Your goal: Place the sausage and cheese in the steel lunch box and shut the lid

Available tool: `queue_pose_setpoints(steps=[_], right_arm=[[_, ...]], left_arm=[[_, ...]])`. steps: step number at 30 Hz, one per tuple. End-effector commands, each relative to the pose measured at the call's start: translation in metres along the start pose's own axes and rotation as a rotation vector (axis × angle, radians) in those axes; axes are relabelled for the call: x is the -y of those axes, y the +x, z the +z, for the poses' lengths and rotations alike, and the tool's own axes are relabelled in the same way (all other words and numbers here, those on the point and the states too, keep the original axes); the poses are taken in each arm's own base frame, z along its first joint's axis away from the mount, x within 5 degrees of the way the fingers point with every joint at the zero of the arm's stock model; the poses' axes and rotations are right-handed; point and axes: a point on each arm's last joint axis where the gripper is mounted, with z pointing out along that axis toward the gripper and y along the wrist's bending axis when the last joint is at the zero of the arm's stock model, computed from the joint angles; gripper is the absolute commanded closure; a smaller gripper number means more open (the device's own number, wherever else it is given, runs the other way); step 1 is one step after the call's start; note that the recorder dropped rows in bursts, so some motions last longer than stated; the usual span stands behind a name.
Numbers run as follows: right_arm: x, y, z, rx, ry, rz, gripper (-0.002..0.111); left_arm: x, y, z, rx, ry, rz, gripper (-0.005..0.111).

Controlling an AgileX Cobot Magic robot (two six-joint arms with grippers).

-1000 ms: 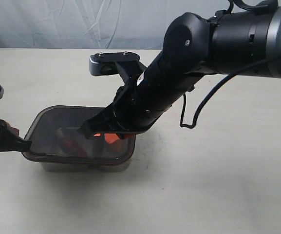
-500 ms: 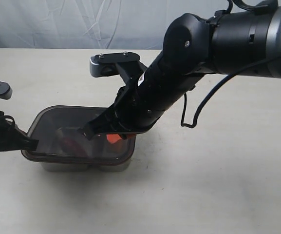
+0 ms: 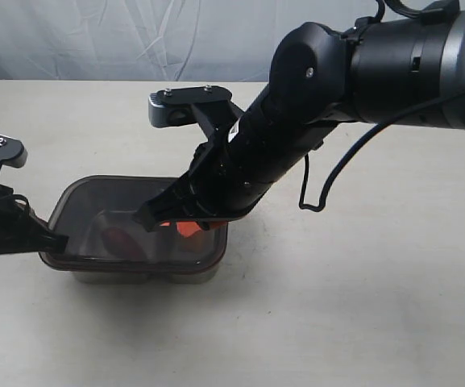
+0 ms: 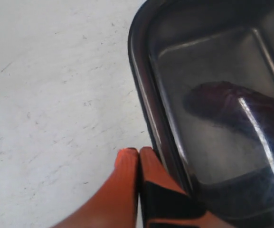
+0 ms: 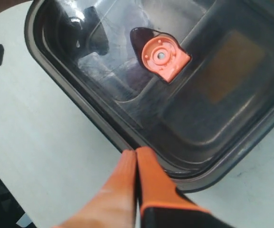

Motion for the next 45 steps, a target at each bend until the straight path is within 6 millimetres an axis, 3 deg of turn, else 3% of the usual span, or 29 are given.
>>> queue_pose_setpoints(steps=[1, 22, 34, 45], right_arm=[[0.000, 0.000, 0.001, 0.003, 0.006, -0.008, 0.109], [0.000, 0.000, 0.001, 0.007, 0.011, -0.013, 0.109], [0.011, -0.001, -0.007, 0.023, 0.148, 0.000, 0.109], [0.011, 0.001, -0.007, 0.001, 0.147, 0.002, 0.109]], left_arm=[[0.004, 0.001, 0.000, -0.021, 0.027, -0.021, 0.107], [0.005, 0.001, 0.000, -0.027, 0.040, -0.051, 0.107], [0.003, 0.002, 0.000, -0.030, 0.023, 0.004, 0.107], [-0.010, 0.009, -0.011, -0.112, -0.129, -0.040, 0.107]])
